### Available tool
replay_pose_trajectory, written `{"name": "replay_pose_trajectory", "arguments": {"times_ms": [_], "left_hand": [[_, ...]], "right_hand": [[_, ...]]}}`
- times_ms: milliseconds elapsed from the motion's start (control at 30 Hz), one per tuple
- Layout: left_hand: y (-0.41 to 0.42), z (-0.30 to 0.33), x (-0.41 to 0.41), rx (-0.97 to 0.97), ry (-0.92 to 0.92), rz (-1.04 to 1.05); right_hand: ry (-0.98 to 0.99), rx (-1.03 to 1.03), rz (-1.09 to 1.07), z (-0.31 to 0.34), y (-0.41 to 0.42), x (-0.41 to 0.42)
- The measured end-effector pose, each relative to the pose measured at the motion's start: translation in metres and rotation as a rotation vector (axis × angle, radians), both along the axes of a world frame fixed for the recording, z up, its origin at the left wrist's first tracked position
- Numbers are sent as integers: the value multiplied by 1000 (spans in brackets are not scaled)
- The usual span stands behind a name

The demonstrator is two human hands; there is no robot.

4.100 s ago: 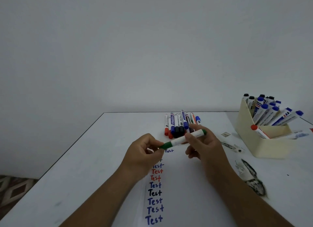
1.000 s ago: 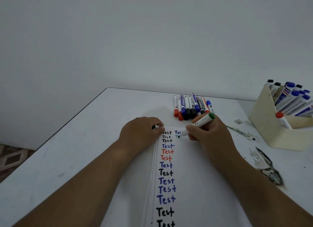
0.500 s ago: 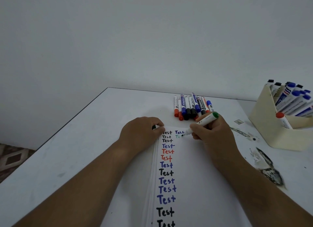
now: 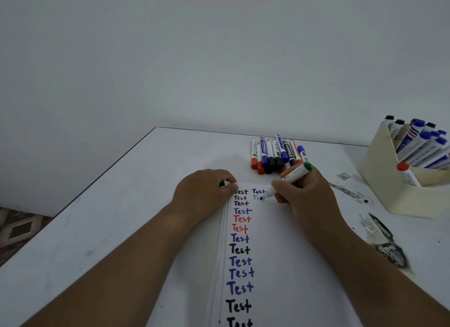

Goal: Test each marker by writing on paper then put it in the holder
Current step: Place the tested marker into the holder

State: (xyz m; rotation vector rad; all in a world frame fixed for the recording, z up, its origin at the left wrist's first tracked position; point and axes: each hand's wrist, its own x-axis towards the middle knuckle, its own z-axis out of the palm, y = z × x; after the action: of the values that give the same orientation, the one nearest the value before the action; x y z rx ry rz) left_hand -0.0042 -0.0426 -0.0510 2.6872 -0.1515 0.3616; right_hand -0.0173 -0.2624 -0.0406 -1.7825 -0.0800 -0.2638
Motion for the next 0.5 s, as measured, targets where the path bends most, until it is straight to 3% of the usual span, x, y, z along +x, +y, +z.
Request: {"name": "replay_pose_trajectory", "arguments": {"times_ms": [500], "left_hand": [[0, 1, -2, 5, 14, -6]], "right_hand": [[-10, 42, -21, -4, -3, 3]]}}
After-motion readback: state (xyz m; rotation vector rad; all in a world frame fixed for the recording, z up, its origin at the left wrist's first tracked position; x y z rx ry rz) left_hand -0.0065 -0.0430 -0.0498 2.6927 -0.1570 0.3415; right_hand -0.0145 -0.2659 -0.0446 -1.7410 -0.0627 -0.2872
